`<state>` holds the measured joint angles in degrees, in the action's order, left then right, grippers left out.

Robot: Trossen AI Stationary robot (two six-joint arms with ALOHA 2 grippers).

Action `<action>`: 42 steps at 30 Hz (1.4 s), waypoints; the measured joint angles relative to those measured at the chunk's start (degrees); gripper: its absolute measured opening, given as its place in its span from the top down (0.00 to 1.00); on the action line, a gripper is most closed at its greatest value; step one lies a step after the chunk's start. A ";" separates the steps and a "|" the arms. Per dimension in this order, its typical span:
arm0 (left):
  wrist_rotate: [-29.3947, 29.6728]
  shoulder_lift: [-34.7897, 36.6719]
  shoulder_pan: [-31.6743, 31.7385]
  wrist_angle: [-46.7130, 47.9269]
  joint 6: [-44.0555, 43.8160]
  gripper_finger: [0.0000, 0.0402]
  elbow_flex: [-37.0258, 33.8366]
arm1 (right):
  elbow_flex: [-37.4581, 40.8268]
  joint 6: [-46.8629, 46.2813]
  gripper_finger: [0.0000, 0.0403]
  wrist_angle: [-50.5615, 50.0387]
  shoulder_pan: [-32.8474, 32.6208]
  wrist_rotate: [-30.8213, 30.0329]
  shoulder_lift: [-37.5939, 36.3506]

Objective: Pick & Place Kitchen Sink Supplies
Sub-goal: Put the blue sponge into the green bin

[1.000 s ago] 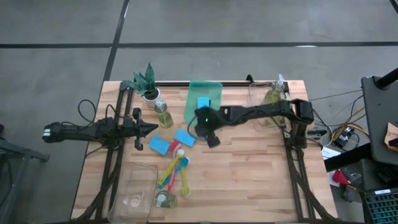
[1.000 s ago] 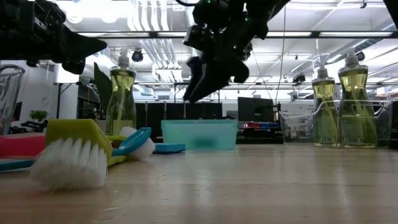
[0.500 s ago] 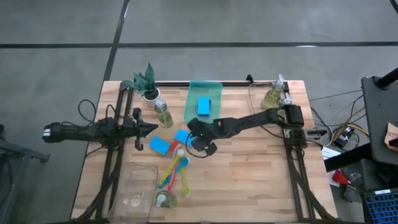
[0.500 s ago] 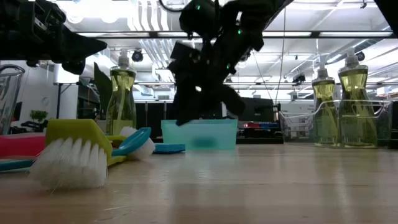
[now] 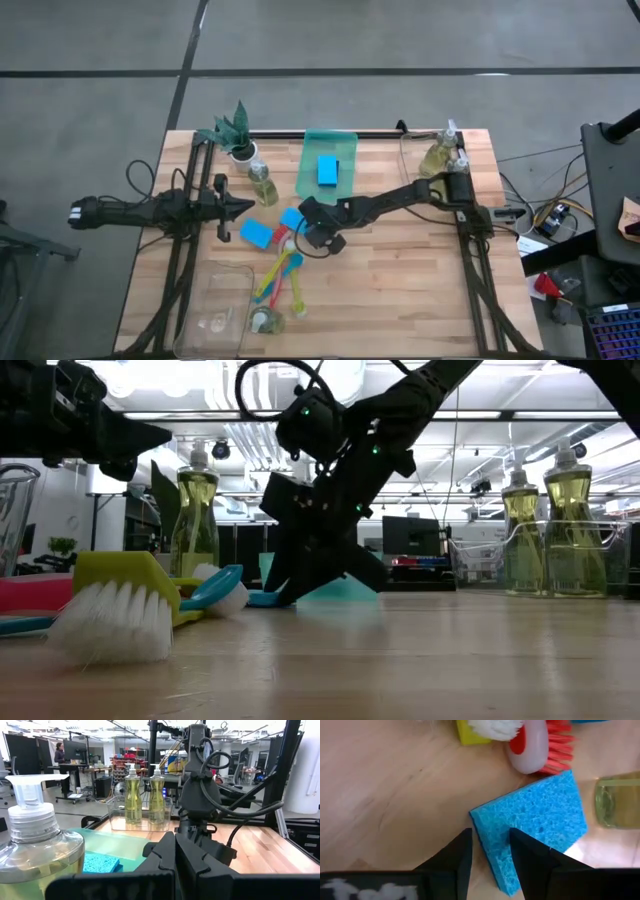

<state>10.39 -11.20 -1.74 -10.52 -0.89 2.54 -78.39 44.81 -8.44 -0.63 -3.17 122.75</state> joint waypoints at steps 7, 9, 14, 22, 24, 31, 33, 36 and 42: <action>0.00 0.00 0.00 0.07 -0.01 0.99 -0.01 | -0.35 -8.69 0.82 0.15 0.01 -0.03 0.73; 0.00 0.00 0.00 0.07 -0.01 0.99 0.00 | -0.35 -10.60 0.90 0.09 0.01 -0.01 0.64; 0.00 0.00 -0.01 0.09 0.00 0.99 0.00 | -0.35 -12.58 0.97 -0.21 -0.23 -0.03 0.59; 0.00 0.00 -0.02 0.11 -0.02 0.99 0.00 | -0.03 -17.42 0.98 -4.61 -2.05 -1.71 -4.03; -0.01 0.00 -0.02 0.12 -0.02 0.99 0.00 | -0.06 -18.88 0.98 -5.04 -2.38 -1.80 -6.12; 0.00 -0.04 0.00 0.41 0.00 0.99 -0.02 | -0.09 -27.68 0.98 -5.26 -3.23 -3.16 -13.72; -0.01 -0.04 -0.02 0.44 -0.01 0.99 -0.01 | -0.12 -30.66 0.98 -5.09 -3.19 -5.93 -15.89; -0.01 -0.04 -0.01 0.42 0.00 0.99 -0.01 | -0.11 -33.64 0.98 -5.30 -2.66 -12.36 -18.45; -0.01 -0.04 -0.01 0.37 -0.01 0.99 -0.02 | -0.13 -43.61 0.98 -6.76 1.53 -17.92 -20.54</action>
<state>10.39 -11.25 -1.75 -10.15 -0.89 2.52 -78.52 1.20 -15.20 0.90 -21.09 102.21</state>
